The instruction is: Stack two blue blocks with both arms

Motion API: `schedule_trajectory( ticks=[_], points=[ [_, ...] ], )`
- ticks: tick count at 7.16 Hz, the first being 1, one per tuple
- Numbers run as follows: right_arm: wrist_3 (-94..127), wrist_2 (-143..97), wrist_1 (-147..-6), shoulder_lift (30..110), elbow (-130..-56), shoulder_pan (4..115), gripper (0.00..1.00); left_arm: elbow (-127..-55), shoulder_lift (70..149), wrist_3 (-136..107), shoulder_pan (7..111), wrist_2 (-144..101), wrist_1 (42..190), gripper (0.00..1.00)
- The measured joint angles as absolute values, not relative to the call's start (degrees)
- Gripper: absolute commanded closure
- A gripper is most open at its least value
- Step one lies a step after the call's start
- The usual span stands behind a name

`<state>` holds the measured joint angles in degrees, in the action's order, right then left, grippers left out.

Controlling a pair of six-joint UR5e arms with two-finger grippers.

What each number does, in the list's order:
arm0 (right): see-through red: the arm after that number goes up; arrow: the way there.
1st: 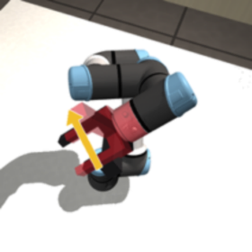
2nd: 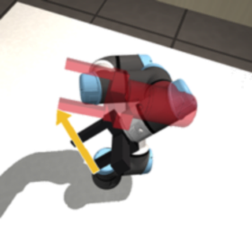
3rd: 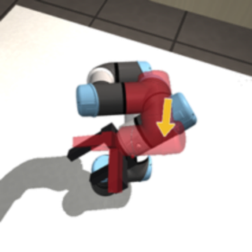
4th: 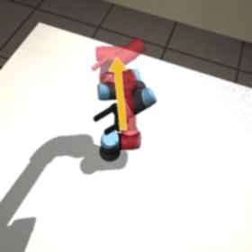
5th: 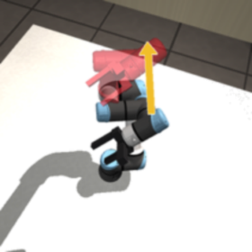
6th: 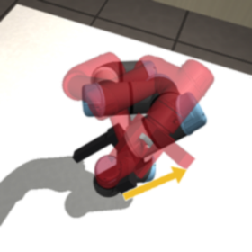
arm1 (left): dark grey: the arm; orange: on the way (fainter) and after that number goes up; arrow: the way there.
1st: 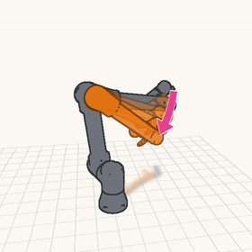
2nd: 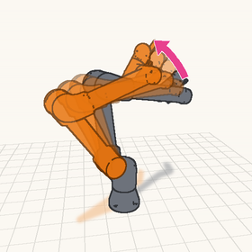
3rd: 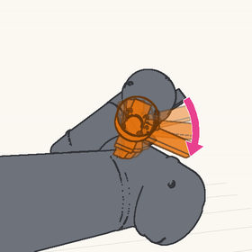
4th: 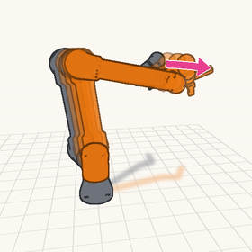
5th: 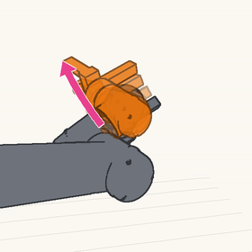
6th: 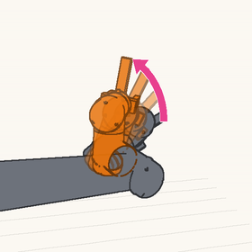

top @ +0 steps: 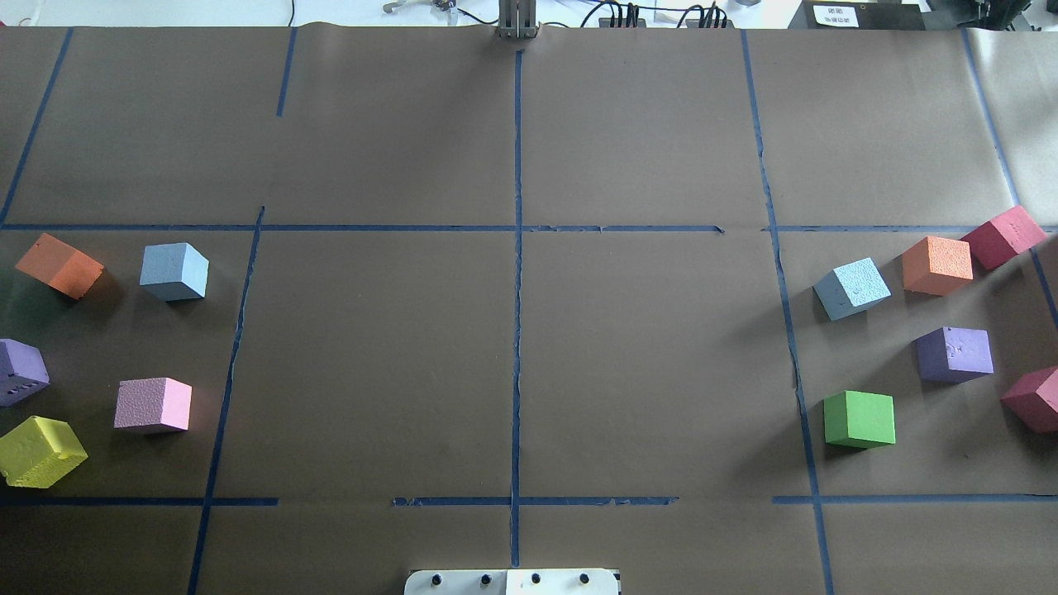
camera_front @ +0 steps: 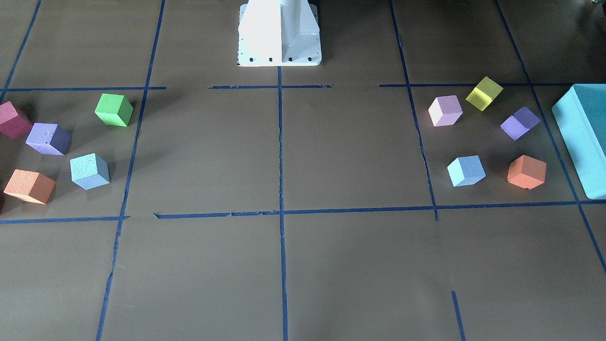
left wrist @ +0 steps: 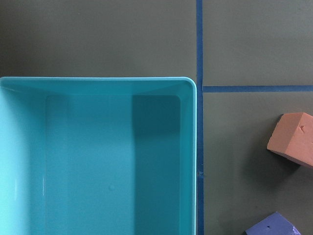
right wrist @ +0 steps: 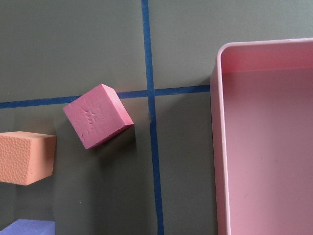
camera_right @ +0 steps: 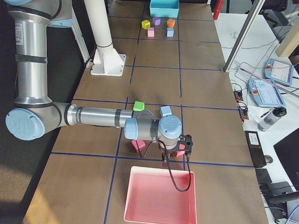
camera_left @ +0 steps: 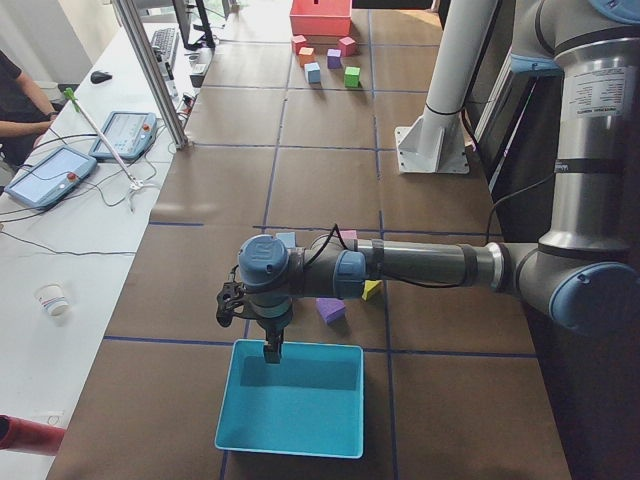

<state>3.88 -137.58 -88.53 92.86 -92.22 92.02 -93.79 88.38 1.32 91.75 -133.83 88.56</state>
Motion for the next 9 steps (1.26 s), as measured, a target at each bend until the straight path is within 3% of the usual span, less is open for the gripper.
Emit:
schedule_trajectory(
  ticks=[4, 9],
  points=[
    [4.3, -137.2, -88.8, 92.5, -98.4, 91.1, 0.00, -94.1, 88.5, 1.0, 91.6, -133.9, 88.9, 0.00],
    [13.7, -136.9, -85.9, 90.0, -105.7, 79.2, 0.00, -97.7, 89.1, 0.5, 90.4, -134.0, 89.2, 0.00]
  ],
)
